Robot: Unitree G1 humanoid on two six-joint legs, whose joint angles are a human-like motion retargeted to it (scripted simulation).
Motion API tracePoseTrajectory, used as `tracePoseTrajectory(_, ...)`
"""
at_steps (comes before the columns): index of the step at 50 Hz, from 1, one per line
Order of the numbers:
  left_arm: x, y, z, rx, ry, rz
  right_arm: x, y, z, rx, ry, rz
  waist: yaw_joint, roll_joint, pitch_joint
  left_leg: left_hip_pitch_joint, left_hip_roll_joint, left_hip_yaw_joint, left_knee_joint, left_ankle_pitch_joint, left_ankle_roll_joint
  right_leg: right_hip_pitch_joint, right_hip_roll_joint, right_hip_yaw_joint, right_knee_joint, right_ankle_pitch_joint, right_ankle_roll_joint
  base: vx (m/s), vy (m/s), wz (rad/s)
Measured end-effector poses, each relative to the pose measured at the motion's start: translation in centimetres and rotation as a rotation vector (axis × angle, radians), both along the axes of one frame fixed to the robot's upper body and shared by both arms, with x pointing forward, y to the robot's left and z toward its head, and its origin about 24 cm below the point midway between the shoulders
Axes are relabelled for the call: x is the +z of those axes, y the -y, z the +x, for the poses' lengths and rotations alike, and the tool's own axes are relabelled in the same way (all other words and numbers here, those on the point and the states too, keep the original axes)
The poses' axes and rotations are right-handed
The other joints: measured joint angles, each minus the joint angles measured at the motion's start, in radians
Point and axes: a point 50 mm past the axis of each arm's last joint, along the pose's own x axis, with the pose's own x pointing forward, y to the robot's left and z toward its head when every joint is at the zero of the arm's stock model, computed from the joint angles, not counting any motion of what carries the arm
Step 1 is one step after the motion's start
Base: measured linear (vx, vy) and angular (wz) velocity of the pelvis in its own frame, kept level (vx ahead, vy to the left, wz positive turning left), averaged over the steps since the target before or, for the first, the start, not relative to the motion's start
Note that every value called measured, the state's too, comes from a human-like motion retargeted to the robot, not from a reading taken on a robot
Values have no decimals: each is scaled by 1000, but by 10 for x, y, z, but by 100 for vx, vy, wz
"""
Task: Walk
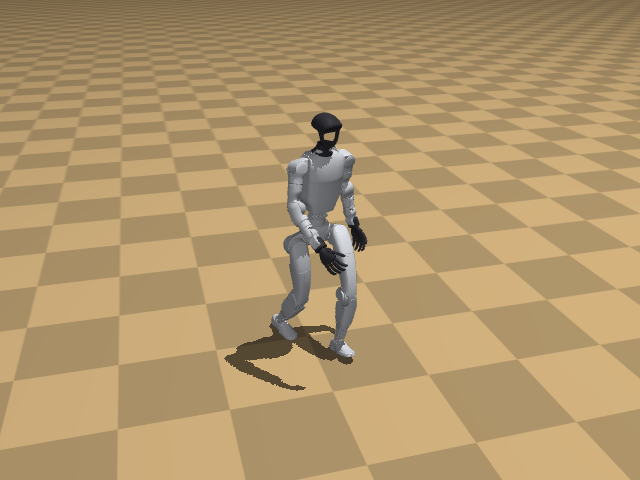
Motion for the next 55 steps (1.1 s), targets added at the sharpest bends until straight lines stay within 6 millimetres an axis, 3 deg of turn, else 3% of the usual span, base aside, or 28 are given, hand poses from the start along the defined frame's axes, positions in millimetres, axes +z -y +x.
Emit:
tracePoseTrajectory(2, 1, -7, -23, 79, -56, 34, 10, -4, 8, 5, 52, 10, 3, -22, -10, -38, -43, 0, -101, 11, -4, 18, -18, 16, 84, -54, 7, 87, 6, 46)
tracePoseTrajectory(3, 4, -16, -32, 137, -75, 66, 16, -5, 13, 0, 80, 19, -5, -71, -16, 10, -96, 15, -233, 72, 5, 37, -70, 32, 123, -72, 26, 99, 4, 44)
tracePoseTrajectory(5, 8, -24, -56, 244, -128, 110, 18, -1, 14, -34, 97, 22, -5, -120, -33, -4, -156, 36, -188, 133, 24, 60, -123, 36, 247, -1, 75, 101, 1, 35)
tracePoseTrajectory(8, 15, -36, -82, 390, -176, 166, 3, 2, -1, -102, 30, 66, -34, -199, -39, -19, -243, 77, 45, 118, 78, 45, -171, 50, 525, 330, 195, 100, -8, 34)
tracePoseTrajectory(10, 19, -46, -81, 438, -160, 180, -8, -1, -10, -128, -26, 109, -49, -227, -28, 35, -258, 82, 112, 44, 109, -31, -184, 24, 700, 540, 207, 98, -12, 0)
tracePoseTrajectory(11, 17, -43, -77, 428, -151, 169, -15, -1, -18, -132, -60, 109, -65, -228, -29, 59, -272, 82, 137, 7, 120, -79, -211, 22, 775, 527, 207, 98, 1, -3)
tracePoseTrajectory(13, 13, -42, -52, 383, -106, 141, -24, 3, -27, -134, -114, 101, -87, -235, -19, 178, -300, 59, 52, -23, 127, -199, -286, 7, 874, 439, 154, 97, 6, 0)
tracePoseTrajectory(15, 9, -36, -17, 297, -43, 108, -35, 7, -40, -132, -172, 87, -114, -233, -9, 328, -316, 12, -77, -35, 117, -317, -353, -23, 895, 294, 86, 96, 0, 6)
tracePoseTrajectory(17, 9, -30, 26, 175, 48, 84, -47, 11, -57, -135, -236, 80, -142, -214, 1, 480, -307, -48, -187, -40, 102, -415, -371, -58, 817, 204, 57, 95, -4, 22)
tracePoseTrajectory(20, 22, -21, 99, -35, 235, 88, -62, 18, -84, -165, -327, 90, -178, -172, 18, 681, -252, -118, -311, -52, 83, -521, -337, -105, 577, 170, 65, 93, -7, 27)
tracePoseTrajectory(23, 52, -12, 170, -206, 459, 123, -74, 27, -111, -227, -406, 119, -201, -130, 6, 806, -177, -143, -419, -40, 51, -591, -250, -118, 256, 222, 115, 91, -10, 23)
tracePoseTrajectory(25, 75, -5, 206, -273, 600, 138, -81, 32, -130, -267, -455, 126, -219, -128, -6, 836, -166, -152, -394, -55, 27, -635, -215, -94, 134, 233, 142, 86, -13, 18)
tracePoseTrajectory(28, 103, 4, 238, -287, 768, 133, -89, 41, -157, -343, -531, 137, -229, -119, -36, 844, -148, -179, -249, -82, -13, -649, -163, -83, 143, 264, 126, 89, -17, 7)
tracePoseTrajectory(31, 112, 7, 244, -226, 851, 95, -96, 49, -181, -424, -602, 137, -217, -88, -47, 797, -103, -178, 68, -25, -94, -621, -89, -103, 283, 258, 48, 88, -17, -7)
tracePoseTrajectory(33, 109, 8, 237, -174, 868, 53, -98, 56, -188, -467, -627, 120, -190, 5, -30, 689, 2, -182, 409, 80, -187, -572, 9, -178, 323, 215, -31, 80, -14, -30)
tracePoseTrajectory(35, 100, 12, 227, -139, 844, 14, -97, 65, -185, -484, -624, 85, -146, 76, -34, 544, 101, -160, 658, 189, -219, -528, 88, -218, 307, 173, -91, 80, -8, -54)
tracePoseTrajectory(37, 86, 14, 211, -115, 780, -16, -94, 69, -172, -478, -594, 53, -106, 84, -46, 388, 171, -115, 795, 146, -148, -465, 116, -210, 273, 129, -105, 84, -6, -40)
tracePoseTrajectory(40, 57, 11, 173, -53, 626, -42, -84, 69, -137, -452, -497, 36, -51, 64, -50, 181, 229, -55, 810, -14, -28, -325, 135, -168, 169, 84, -89, 89, -2, -39)
tracePoseTrajectory(44, 18, -4, 90, 113, 336, -28, -55, 59, -71, -386, -294, 66, -5, 28, -38, 26, 190, -19, 475, -96, 9, -118, 115, -81, 26, 52, -52, 98, 6, -52)
tracePoseTrajectory(48, 4, -19, 7, 316, 90, 31, -13, 43, -9, -267, -79, 73, -8, -29, -63, 1, 65, -37, -90, -16, -14, -17, 30, -9, -38, 22, -13, 100, 11, -36)
tracePoseTrajectory(52, 8, -29, -55, 508, -62, 100, 7, 34, 12, -223, 22, 74, 0, -66, -97, -35, -21, -54, -109, 40, -3, 3, -26, 29, 132, 18, 36, 95, 12, -37)
tracePoseTrajectory(55, 14, -35, -81, 609, -115, 130, -1, 26, 2, -201, -14, 86, -24, -128, -107, -17, -110, -17, 26, 73, 41, 3, -125, 32, 363, 132, 107, 92, 12, -16)
